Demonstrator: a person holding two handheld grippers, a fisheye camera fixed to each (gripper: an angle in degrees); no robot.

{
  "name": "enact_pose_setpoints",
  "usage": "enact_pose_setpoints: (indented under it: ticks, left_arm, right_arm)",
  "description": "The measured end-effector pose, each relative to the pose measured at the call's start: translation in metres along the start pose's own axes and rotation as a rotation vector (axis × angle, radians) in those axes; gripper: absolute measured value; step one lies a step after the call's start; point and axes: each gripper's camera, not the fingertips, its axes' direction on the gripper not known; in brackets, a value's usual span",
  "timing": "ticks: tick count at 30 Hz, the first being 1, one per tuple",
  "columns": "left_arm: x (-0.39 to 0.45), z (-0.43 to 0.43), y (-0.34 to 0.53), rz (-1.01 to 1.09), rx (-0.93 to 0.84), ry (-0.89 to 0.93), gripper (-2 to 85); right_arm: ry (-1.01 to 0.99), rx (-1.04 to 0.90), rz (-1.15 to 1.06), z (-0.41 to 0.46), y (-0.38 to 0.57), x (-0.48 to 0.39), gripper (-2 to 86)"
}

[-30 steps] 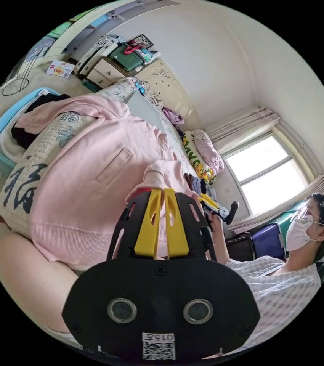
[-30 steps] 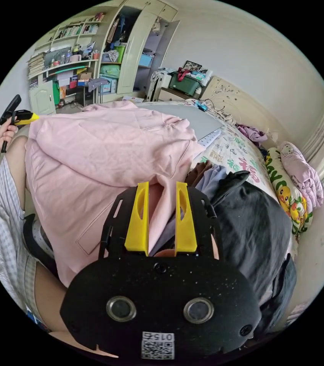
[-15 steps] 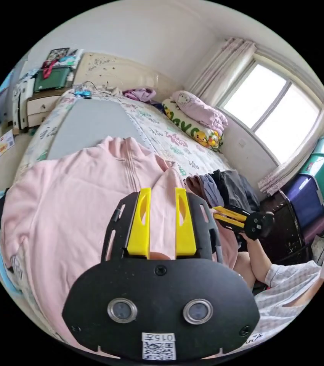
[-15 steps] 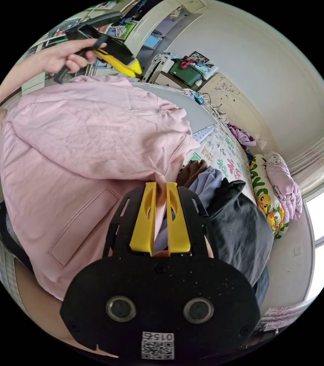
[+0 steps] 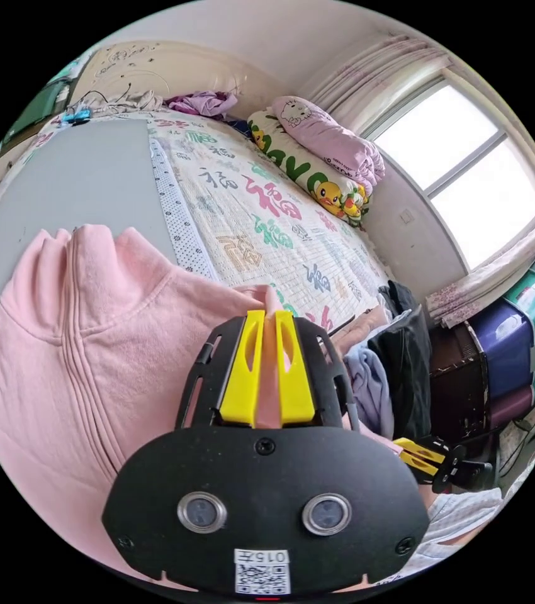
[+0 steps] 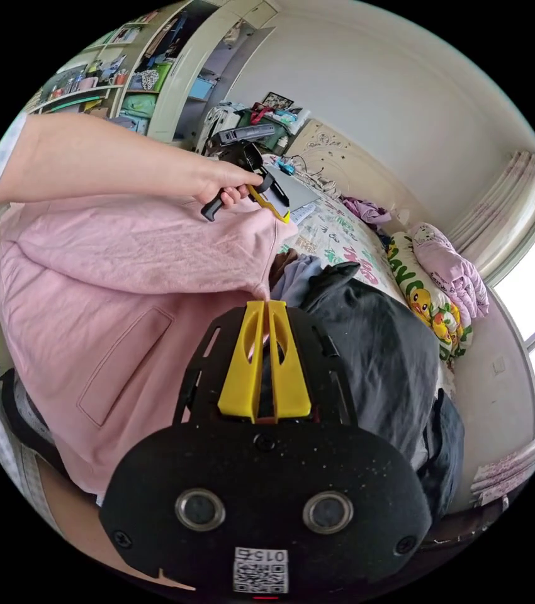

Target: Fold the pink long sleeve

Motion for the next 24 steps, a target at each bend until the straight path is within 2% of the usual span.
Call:
enact_pose_setpoints:
  ticks: [6,11,17,20,24]
  left_arm:
    - [0.019,0.040,-0.013,0.030,-0.095,-0.110,3.8]
    - [0.007,0.035,-0.016,-0.034,-0.112,-0.037,7.1]
    - [0.002,-0.082,0.002,0.044,-0.023,-0.021,9.7]
    - [-0.007,-0.168,0.056,0.069,0.000,-0.019,9.7]
    - [-0.010,-0.269,0.170,0.081,-0.087,-0.207,10.5]
  right_arm:
    - [0.070,-0.080,-0.007,-0.005,0.023,0.016,-0.9]
    - [0.017,-0.123,0.037,-0.022,0.040,0.045,-0.2]
    - [-0.195,-0.004,0.163,-0.082,0.076,0.107,5.0]
    - [-0.231,0.109,0.199,-0.126,0.092,0.120,5.9]
    - [-0.410,0.233,0.175,-0.160,0.096,0.108,6.1]
